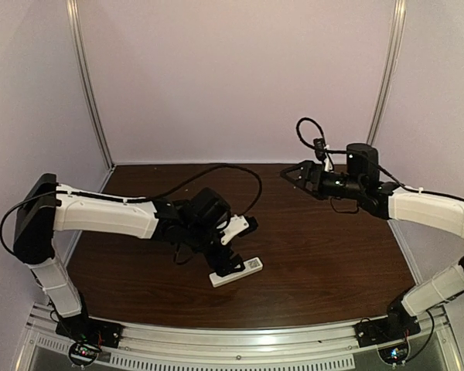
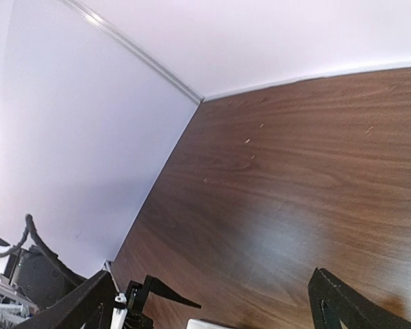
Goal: Load the batteries into the remote control
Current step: Pick up the remote control from the center of the board.
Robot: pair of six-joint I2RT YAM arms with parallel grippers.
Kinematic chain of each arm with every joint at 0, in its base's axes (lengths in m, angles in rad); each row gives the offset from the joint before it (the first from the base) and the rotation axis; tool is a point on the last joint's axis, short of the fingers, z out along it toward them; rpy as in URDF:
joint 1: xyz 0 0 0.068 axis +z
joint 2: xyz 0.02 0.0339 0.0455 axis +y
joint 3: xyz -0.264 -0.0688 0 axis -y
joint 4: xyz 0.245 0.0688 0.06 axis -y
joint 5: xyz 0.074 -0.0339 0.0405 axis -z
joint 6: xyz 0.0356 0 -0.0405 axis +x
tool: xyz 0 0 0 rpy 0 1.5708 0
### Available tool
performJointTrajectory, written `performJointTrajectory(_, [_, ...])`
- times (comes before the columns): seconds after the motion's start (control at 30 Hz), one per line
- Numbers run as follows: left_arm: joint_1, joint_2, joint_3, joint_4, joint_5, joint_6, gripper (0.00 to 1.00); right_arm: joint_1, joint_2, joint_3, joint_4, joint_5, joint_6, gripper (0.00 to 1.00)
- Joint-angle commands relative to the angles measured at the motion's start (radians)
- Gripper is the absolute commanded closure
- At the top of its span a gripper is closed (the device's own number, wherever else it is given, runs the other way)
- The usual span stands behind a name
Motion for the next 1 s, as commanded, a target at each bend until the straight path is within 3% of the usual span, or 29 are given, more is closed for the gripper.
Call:
performJointTrajectory(0.0, [0.002,0.112,0.115,-0.074,0.056,0.07,0.16,-0.136,-0.103,-0.12,0.07,-0.042,0.048,0.0])
performJointTrajectory(0.33, [0.002,0.315,0.276,-0.178,0.023,0.108,0.4,-0.167,-0.256,-0.18,-0.059,-0.026,-0.09,0.01])
performJointTrajectory(0.57, [-0.007,0.367,0.312,-0.208,0.014,0.11,0.58,-0.166,-0.322,-0.253,-0.092,-0.033,-0.131,0.09])
performJointTrajectory(0.8, [-0.005,0.36,0.331,-0.212,0.025,0.091,0.76,-0.164,-0.361,-0.29,-0.119,-0.041,-0.147,0.14])
performJointTrajectory(0.97, [0.032,0.254,0.315,-0.137,0.149,0.085,0.87,-0.154,-0.379,-0.291,-0.111,-0.073,-0.157,0.19])
